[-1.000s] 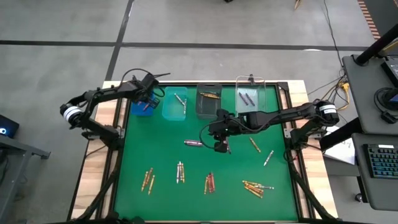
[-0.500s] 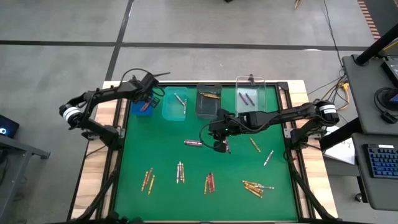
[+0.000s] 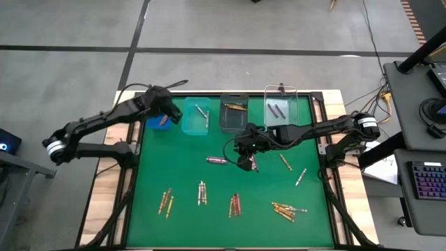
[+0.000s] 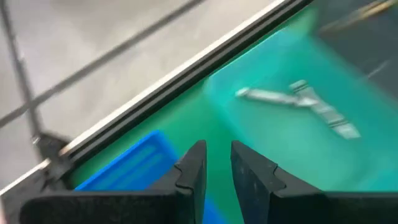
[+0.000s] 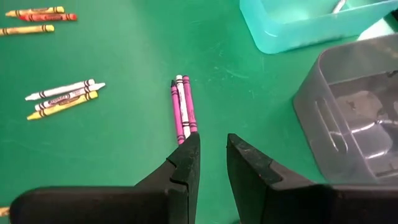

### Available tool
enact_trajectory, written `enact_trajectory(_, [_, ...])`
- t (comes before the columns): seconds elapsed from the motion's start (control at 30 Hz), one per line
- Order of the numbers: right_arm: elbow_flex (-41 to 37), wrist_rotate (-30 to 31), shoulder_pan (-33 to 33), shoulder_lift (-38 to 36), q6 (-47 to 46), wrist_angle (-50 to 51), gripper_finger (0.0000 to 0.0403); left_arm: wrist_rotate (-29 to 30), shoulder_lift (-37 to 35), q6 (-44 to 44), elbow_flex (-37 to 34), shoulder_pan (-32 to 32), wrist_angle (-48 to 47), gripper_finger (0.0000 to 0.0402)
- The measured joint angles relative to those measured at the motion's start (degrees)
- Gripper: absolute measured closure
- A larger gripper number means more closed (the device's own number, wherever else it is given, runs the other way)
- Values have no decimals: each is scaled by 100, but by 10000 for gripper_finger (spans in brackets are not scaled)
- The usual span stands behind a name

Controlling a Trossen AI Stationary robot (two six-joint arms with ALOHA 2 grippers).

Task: Sort crayons
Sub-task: Put the yellow crayon into the black bin

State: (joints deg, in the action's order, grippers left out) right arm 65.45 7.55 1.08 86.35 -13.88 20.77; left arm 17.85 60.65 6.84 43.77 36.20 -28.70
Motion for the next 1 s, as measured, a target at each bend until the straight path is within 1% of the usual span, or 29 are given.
enact_trajectory(0.1, [0, -3, 0, 0, -289, -4, 335, -4, -430, 207, -89, -548, 194, 345])
enact_trajectory(0.2, [0, -47, 2, 0, -656, 27, 335, -6, -775, 386, -280, -1166, 635, 345])
enact_trajectory(0.4, [0, -721, 36, 0, -1561, 28, 335, -1, -1144, 542, -779, -2305, 1849, 345])
enact_trajectory(0.5, [0, -809, 176, 37, -2013, 44, 335, 4, -1194, 600, -985, -2667, 2470, 345])
enact_trajectory(0.63, [0, -1107, 401, 127, -2401, 438, 335, 4, -1190, 567, -1156, -2961, 3079, 345])
enact_trajectory(0.73, [0, -1257, 547, 199, -2737, 1011, 335, 8, -1190, 569, -1178, -3005, 3151, 345])
enact_trajectory(0.87, [0, -1253, 669, 245, -3240, 2059, 335, 15, -1189, 544, -1167, -3005, 3137, 345])
enact_trajectory(1.0, [0, -1229, 693, 245, -3446, 3331, 335, 17, -1175, 455, -1167, -3004, 3198, 345])
